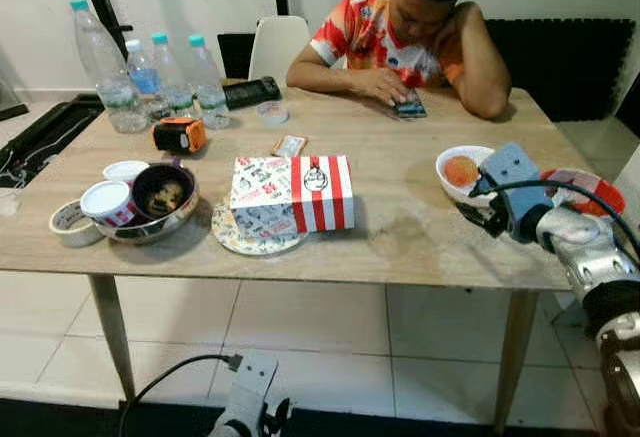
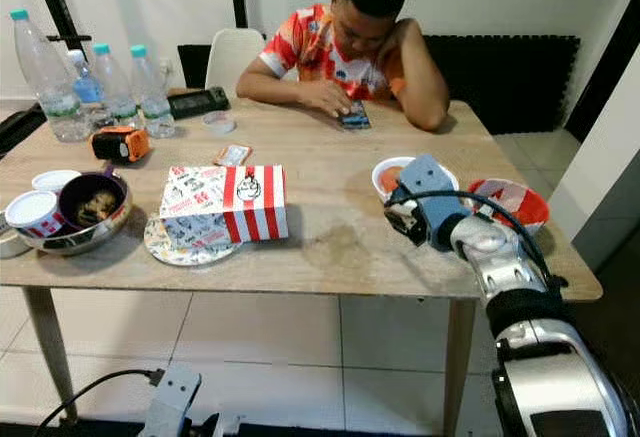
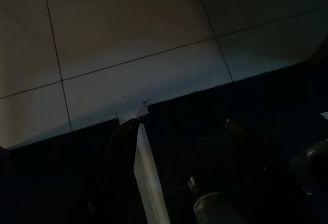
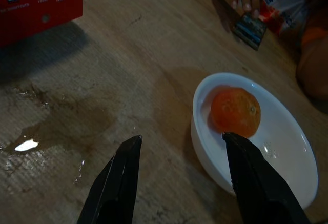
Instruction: Restocking fridge
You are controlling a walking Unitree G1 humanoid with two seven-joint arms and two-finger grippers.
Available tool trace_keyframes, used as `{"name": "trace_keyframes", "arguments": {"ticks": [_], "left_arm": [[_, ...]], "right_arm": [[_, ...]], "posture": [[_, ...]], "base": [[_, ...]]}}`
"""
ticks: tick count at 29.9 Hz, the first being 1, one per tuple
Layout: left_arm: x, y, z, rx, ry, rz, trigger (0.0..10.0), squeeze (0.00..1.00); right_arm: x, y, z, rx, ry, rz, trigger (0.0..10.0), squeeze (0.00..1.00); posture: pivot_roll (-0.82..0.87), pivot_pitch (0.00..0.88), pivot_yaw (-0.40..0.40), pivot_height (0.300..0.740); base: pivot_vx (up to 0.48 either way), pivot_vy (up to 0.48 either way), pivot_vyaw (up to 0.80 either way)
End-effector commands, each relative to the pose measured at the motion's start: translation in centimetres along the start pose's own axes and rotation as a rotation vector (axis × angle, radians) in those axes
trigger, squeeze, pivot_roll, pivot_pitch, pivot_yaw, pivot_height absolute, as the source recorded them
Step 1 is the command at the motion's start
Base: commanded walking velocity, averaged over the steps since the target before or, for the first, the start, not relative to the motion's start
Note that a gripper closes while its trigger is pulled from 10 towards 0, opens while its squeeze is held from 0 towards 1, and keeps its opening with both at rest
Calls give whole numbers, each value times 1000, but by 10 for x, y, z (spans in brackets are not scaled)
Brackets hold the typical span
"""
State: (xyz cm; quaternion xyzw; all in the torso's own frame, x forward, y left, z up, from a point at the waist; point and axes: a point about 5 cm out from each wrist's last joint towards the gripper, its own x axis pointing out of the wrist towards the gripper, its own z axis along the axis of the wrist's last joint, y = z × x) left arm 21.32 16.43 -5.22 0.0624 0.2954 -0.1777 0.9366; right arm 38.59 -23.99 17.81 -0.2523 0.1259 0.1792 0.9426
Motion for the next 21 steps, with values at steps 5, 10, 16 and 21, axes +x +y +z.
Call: {"name": "trace_keyframes", "arguments": {"ticks": [5,10,16,21], "left_arm": [[-4,0,8,65,-82,-42,10000,0],[-8,-2,8,96,-99,-67,10000,0],[-16,-9,22,153,-232,-138,10000,0],[-28,-18,49,204,-383,-224,10000,0]], "right_arm": [[3,1,-1,-43,20,-26,10000,0],[3,-2,-1,-40,25,-41,10000,0],[3,-5,-2,-58,44,-62,10000,0],[2,-9,-2,-65,56,-105,10000,0]], "posture": [[-75,150,-16,740],[-67,160,-19,740],[-63,173,-9,740],[-58,178,-7,740]], "base": [[0,0,0],[0,0,0],[0,0,0],[0,0,0]]}}
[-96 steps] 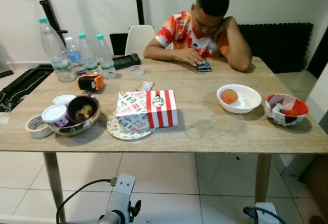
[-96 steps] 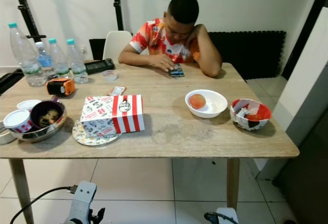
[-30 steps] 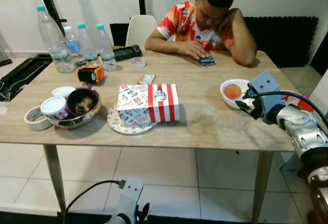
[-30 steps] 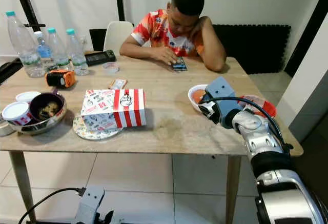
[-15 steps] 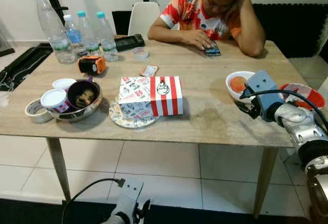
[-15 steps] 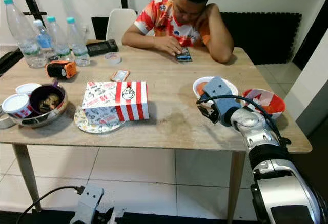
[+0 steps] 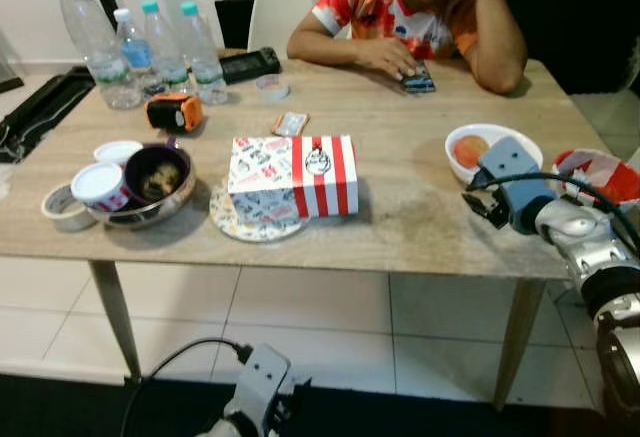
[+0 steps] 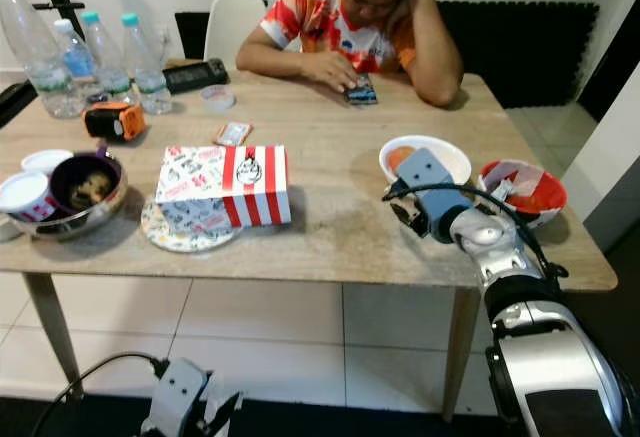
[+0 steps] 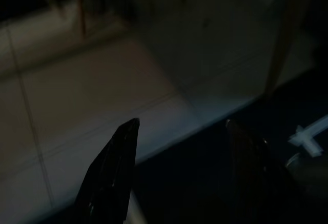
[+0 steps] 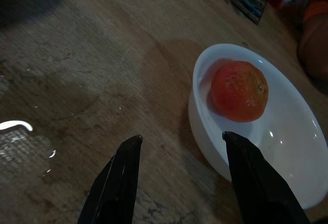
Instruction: Restocking fridge
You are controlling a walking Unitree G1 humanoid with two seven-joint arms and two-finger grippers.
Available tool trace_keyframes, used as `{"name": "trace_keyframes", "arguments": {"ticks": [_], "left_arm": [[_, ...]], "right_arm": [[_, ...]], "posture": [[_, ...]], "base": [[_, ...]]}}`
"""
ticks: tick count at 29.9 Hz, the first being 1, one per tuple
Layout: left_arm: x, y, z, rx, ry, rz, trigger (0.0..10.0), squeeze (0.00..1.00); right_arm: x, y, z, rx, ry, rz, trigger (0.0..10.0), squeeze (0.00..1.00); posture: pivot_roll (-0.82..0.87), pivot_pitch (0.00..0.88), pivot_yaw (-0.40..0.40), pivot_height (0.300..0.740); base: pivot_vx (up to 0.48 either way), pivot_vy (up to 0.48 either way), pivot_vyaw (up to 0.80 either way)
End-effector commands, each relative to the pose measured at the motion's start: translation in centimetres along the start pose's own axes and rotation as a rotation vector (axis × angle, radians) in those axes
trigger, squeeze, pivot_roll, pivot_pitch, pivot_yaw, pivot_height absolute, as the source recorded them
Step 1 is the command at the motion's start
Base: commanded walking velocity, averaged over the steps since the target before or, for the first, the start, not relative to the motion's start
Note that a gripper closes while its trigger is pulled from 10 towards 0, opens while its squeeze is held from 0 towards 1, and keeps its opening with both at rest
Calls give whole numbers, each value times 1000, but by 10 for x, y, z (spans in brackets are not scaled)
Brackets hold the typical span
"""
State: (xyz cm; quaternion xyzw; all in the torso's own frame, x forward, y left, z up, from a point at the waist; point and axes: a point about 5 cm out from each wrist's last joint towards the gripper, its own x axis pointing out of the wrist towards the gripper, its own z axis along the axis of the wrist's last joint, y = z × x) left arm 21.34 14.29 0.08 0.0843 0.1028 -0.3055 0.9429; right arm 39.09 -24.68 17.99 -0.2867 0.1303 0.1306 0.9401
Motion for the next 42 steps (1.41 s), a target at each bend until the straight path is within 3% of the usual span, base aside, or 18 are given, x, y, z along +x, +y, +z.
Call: {"name": "trace_keyframes", "arguments": {"ticks": [1,7,14,29,42], "left_arm": [[-3,0,8,22,-31,-34,10000,0],[5,2,41,72,-135,-55,10000,0],[5,-1,65,107,-188,-77,10000,0],[0,-10,91,97,-235,-84,10000,0],[-6,-13,94,86,-208,-74,10000,0]], "right_arm": [[0,-1,0,-18,11,-13,10000,0],[1,-3,4,-45,21,-26,10000,0],[2,-10,13,-65,25,-82,10000,0],[5,-5,12,-143,84,-61,10000,0],[6,-2,8,-74,112,-39,10000,0]], "posture": [[-57,177,-6,740],[-43,181,-5,740],[-30,181,-5,740],[3,187,-11,740],[15,182,-16,740]], "base": [[0,0,0],[0,0,0],[0,0,0],[0,0,0],[0,0,0]]}}
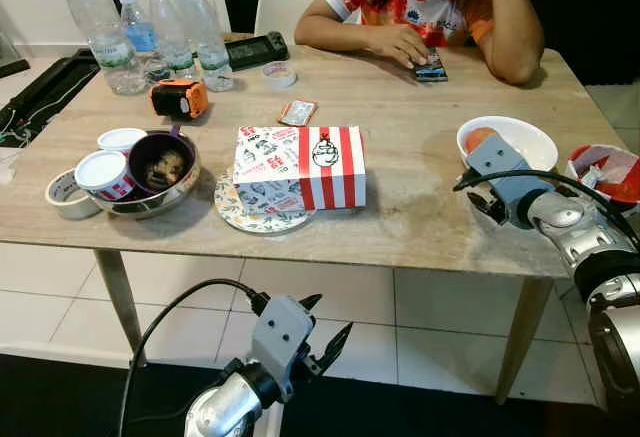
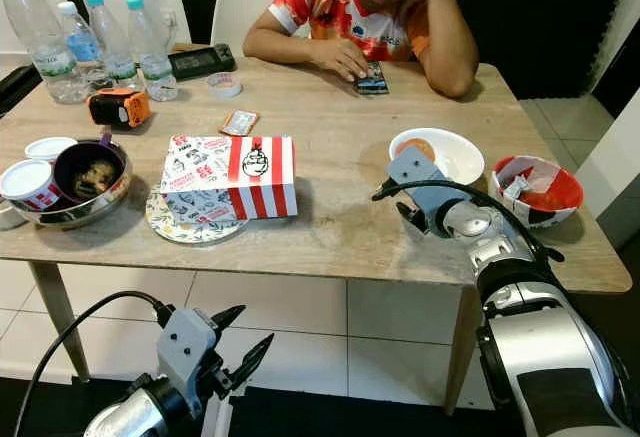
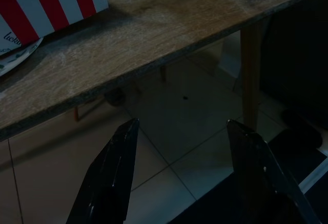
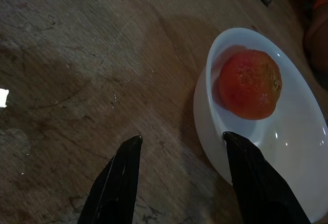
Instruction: Restocking fridge
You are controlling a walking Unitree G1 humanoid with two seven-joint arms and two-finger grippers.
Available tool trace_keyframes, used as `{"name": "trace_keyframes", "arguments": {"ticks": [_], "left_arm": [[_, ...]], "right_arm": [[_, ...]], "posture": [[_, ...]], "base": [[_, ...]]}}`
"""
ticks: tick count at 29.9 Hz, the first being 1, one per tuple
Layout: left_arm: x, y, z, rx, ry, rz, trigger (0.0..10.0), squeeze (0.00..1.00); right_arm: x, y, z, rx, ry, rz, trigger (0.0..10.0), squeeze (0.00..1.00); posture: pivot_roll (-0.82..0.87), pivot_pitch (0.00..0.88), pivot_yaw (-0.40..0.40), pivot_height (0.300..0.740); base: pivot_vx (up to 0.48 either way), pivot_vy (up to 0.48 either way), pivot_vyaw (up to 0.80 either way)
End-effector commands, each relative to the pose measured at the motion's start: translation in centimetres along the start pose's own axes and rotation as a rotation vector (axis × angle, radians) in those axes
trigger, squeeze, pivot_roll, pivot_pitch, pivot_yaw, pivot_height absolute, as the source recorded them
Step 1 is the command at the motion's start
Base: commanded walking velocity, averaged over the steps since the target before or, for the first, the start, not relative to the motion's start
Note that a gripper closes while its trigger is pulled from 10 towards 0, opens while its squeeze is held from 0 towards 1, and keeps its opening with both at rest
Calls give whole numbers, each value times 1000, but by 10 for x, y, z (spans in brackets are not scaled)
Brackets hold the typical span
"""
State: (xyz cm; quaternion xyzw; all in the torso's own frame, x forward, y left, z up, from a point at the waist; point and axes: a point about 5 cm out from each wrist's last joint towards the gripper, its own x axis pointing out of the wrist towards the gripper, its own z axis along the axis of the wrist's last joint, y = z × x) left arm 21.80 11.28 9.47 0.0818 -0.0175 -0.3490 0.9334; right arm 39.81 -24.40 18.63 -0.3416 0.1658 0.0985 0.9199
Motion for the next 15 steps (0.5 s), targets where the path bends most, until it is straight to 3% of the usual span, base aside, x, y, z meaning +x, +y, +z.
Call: {"name": "trace_keyframes", "arguments": {"ticks": [1,2,3,4,5,6,7,8,12,13,15], "left_arm": [[-4,-1,-2,4,30,-7,10000,0],[-4,-1,-2,4,30,-7,10000,0],[-4,-2,-1,2,30,-4,10000,0],[-3,-2,0,1,30,-3,10000,0],[-3,-2,0,1,30,-3,10000,0],[-2,-3,1,-4,27,-3,10000,0],[-2,-4,2,-7,26,-4,10000,0],[-2,-6,2,-1,28,-12,10000,0],[-2,-9,2,-11,30,-14,10000,0],[-2,-9,2,-13,30,-16,10000,0],[-2,-10,4,-4,31,-18,10000,0]], "right_arm": [[0,0,0,29,8,12,10000,0],[0,0,0,29,8,12,10000,0],[0,0,0,36,10,18,8588,0],[0,0,0,41,11,18,5804,0],[0,0,0,41,11,18,5804,0],[0,0,0,37,14,22,1647,0],[0,0,0,32,16,24,1647,0],[0,0,0,28,19,30,0,0],[0,0,0,8,26,34,0,0],[0,1,0,-16,29,44,10000,0],[0,1,1,-63,39,54,10000,0]], "posture": [[15,182,-16,740],[15,182,-16,740],[15,182,-16,740],[15,182,-16,740],[15,182,-16,740],[21,174,-16,740],[21,174,-16,740],[22,161,-18,740],[22,157,-19,740],[24,155,-23,740],[24,157,-29,740]], "base": [[0,0,0],[0,0,0],[0,0,0],[0,0,0],[0,0,0],[0,0,0],[0,0,0],[0,0,0],[0,0,0],[0,0,0],[0,0,0]]}}
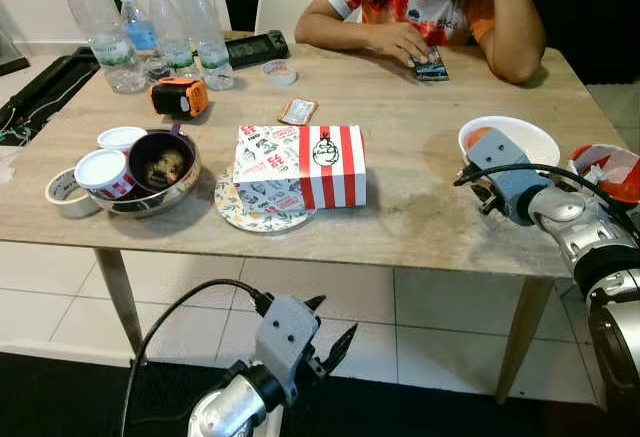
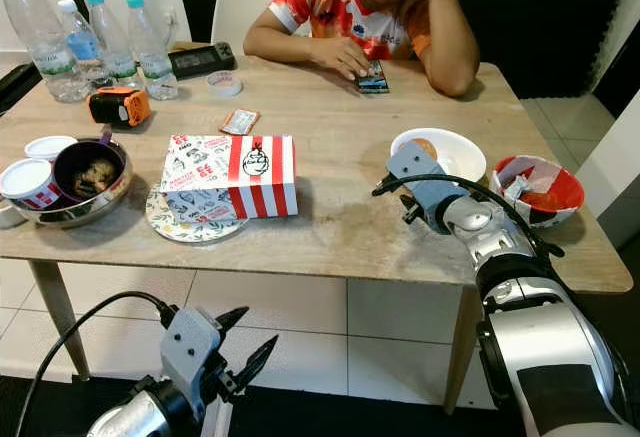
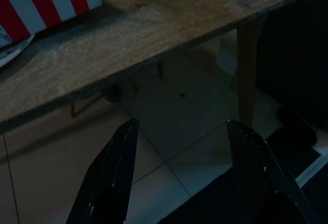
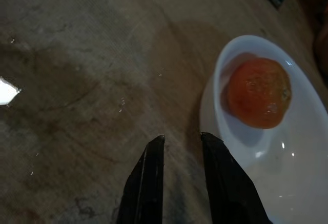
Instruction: Restocking fridge
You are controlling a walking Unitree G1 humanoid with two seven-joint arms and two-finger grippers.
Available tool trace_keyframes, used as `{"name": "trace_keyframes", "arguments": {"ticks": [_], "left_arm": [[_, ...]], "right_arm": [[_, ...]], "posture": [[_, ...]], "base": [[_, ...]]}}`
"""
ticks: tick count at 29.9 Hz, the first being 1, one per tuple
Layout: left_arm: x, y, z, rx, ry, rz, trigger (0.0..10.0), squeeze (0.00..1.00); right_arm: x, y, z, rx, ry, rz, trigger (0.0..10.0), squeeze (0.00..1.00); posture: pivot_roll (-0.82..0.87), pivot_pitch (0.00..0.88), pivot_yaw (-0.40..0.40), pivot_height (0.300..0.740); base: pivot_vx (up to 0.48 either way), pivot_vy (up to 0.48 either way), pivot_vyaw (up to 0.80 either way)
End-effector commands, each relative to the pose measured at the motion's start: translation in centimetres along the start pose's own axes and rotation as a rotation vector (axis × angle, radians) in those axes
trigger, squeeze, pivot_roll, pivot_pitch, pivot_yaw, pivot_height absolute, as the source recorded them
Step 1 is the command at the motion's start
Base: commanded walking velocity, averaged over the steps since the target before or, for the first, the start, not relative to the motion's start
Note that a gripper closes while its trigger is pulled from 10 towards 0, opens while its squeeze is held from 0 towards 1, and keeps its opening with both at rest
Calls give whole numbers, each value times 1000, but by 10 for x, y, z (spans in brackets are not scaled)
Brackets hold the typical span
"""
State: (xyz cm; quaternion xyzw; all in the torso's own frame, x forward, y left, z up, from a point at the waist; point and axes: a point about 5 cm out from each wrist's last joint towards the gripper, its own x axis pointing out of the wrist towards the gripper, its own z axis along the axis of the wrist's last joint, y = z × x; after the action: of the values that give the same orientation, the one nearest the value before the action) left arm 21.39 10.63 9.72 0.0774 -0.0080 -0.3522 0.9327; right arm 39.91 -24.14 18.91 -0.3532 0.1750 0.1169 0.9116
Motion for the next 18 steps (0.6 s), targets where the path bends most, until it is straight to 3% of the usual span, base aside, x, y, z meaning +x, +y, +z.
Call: {"name": "trace_keyframes", "arguments": {"ticks": [1,7,10,12,13,14,15,18], "left_arm": [[-3,-2,1,13,17,-10,10000,0],[-2,1,0,35,35,-14,10000,0],[-2,0,1,27,28,-20,10000,0],[-2,0,1,27,28,-20,10000,0],[-2,-1,2,24,27,-20,10000,0],[-2,-1,2,24,27,-20,10000,0],[-1,-6,3,13,23,-38,10000,0],[0,-10,3,10,22,-56,10000,0]], "right_arm": [[0,0,-1,-47,32,14,10000,0],[-1,-6,5,-65,25,-3,10000,0],[-3,-11,16,36,-52,-1,10000,67],[-3,-11,16,36,-52,-1,10000,67],[-3,-12,18,52,-67,-8,10000,486],[-3,-12,18,52,-67,-8,10000,486],[-3,-12,21,59,-87,-5,10000,1000],[-3,-13,21,52,-95,-24,10000,1000]], "posture": [[21,165,-32,740],[21,173,-35,740],[20,174,-36,740],[20,174,-36,740],[20,174,-36,740],[20,174,-36,740],[15,186,-30,740],[16,186,-28,740]], "base": [[0,0,0],[0,0,0],[0,0,0],[0,0,0],[0,0,0],[0,0,0],[0,0,0],[0,0,0]]}}
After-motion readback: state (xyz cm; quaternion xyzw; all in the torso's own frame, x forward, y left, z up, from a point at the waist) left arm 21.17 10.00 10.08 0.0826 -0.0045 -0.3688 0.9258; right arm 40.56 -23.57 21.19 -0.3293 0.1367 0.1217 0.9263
